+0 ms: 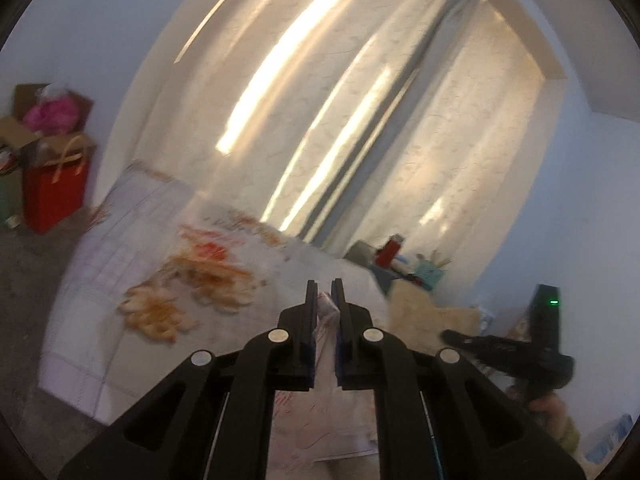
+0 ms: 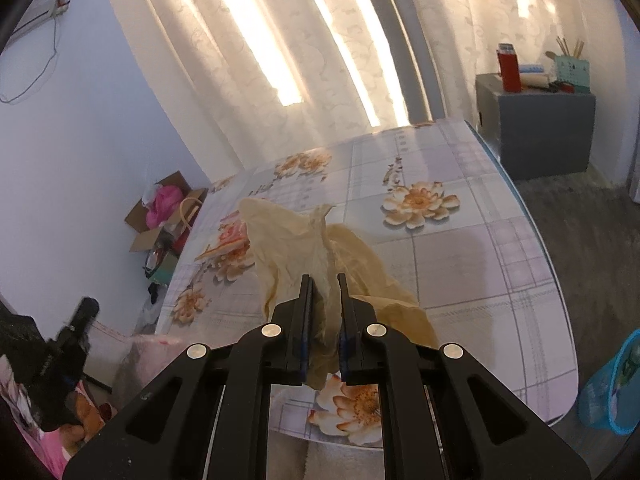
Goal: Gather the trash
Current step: 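Grasp the clear plastic bag with the left gripper while the right grasps the tan paper towel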
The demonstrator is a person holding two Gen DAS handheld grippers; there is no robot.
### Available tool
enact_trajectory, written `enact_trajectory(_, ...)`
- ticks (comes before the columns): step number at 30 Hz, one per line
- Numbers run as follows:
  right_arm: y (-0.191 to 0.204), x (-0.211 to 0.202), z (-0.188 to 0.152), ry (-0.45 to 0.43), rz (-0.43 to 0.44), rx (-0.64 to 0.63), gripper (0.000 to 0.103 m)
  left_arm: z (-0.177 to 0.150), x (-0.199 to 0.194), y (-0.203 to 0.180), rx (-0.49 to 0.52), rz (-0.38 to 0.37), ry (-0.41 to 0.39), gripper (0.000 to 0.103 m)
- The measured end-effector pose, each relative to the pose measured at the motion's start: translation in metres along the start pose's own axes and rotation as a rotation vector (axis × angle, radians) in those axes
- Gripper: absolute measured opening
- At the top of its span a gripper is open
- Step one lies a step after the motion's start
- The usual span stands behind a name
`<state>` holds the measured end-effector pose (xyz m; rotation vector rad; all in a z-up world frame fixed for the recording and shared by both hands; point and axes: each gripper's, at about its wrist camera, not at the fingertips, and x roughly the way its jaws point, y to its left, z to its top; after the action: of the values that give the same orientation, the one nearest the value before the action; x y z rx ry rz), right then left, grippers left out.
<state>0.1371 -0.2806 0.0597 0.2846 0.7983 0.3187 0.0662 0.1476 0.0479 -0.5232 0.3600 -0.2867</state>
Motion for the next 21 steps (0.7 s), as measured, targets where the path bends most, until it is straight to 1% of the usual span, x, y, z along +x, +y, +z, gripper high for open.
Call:
enact_trajectory(3,-0.004,-0.002,-0.004,0.001,-0.003,0.014,0.009,-0.014,0.007,0.015,0.005,0.076,0.037,0.006)
enact_trajectory(5,-0.007,-0.002,-0.007,0.005,-0.003,0.027,0.009,-0.029,0.016,0.029,-0.025,0.108,0.096,0.006)
enact_trajectory(7,-0.009,-0.003,-0.009,0.007,-0.006,0.035,0.009,-0.041,0.022,0.038,-0.048,0.126,0.147,0.007)
enact_trajectory(9,-0.012,-0.003,-0.01,0.009,-0.01,0.039,0.009,-0.051,0.024,0.042,-0.056,0.135,0.179,0.011)
enact_trajectory(10,-0.013,-0.003,-0.011,0.011,-0.012,0.041,0.009,-0.053,0.024,0.042,-0.053,0.133,0.193,0.021)
enact_trajectory(11,-0.015,-0.003,-0.011,0.012,-0.013,0.043,0.009,-0.054,0.023,0.041,-0.048,0.129,0.198,0.037)
enact_trajectory(12,-0.016,-0.002,-0.012,0.014,-0.014,0.047,0.009,-0.053,0.022,0.039,-0.033,0.125,0.197,0.045)
enact_trajectory(13,-0.017,-0.001,-0.012,0.017,-0.014,0.049,0.009,-0.052,0.02,0.035,-0.007,0.12,0.188,0.056)
enact_trajectory(14,-0.017,-0.002,-0.012,0.019,-0.013,0.051,0.009,-0.051,0.019,0.03,0.027,0.111,0.188,0.064)
enact_trajectory(16,-0.018,0.001,-0.012,0.024,-0.009,0.057,0.009,-0.053,0.021,0.022,0.092,0.098,0.213,0.071)
enact_trajectory(17,-0.019,0.001,-0.013,0.025,-0.008,0.058,0.009,-0.055,0.024,0.016,0.14,0.093,0.239,0.074)
enact_trajectory(19,-0.02,0.004,-0.014,0.031,-0.004,0.062,0.009,-0.062,0.031,0.009,0.196,0.076,0.293,0.077)
enact_trajectory(21,-0.021,0.007,-0.016,0.038,-0.001,0.07,0.009,-0.07,0.039,0.006,0.226,0.069,0.347,0.078)
